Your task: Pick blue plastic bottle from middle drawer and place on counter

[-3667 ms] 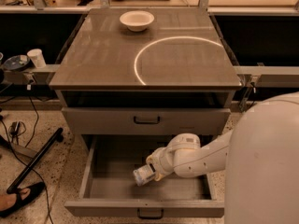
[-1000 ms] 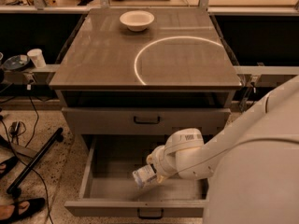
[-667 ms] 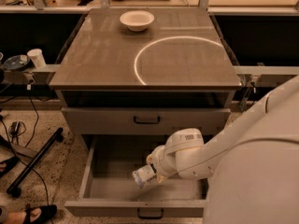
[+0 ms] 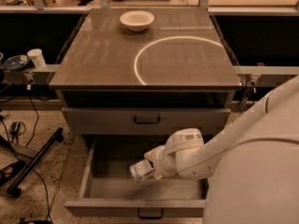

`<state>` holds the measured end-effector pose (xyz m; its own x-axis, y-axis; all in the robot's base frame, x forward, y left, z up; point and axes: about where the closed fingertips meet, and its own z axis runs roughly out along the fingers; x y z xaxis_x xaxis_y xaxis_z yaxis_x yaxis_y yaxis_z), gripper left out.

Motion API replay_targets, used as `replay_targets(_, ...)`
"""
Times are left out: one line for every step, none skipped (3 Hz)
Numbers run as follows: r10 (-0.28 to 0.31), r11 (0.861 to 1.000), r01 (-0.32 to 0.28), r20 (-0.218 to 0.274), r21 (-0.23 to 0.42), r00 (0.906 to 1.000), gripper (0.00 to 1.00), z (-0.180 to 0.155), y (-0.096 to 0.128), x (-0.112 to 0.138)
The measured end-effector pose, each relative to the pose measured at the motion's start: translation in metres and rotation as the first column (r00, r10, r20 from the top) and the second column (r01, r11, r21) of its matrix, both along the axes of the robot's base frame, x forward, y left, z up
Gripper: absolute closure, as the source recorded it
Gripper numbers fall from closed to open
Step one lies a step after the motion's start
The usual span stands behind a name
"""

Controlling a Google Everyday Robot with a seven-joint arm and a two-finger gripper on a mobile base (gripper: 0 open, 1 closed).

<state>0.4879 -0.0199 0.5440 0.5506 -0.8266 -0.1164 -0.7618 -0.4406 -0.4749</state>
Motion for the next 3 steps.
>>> replay_targets(0.000, 1.000, 0.000, 0.000, 0.000, 1.0000, 0.12, 0.0000, 0.0000, 0.0000)
replay_targets(0.000, 1.000, 0.000, 0.000, 0.000, 1.0000, 0.00, 0.0001, 0.0001, 0.0000)
replay_targets(0.000, 1.000, 0.000, 0.000, 0.000, 1.0000, 0.00, 0.0001, 0.0001, 0.0000)
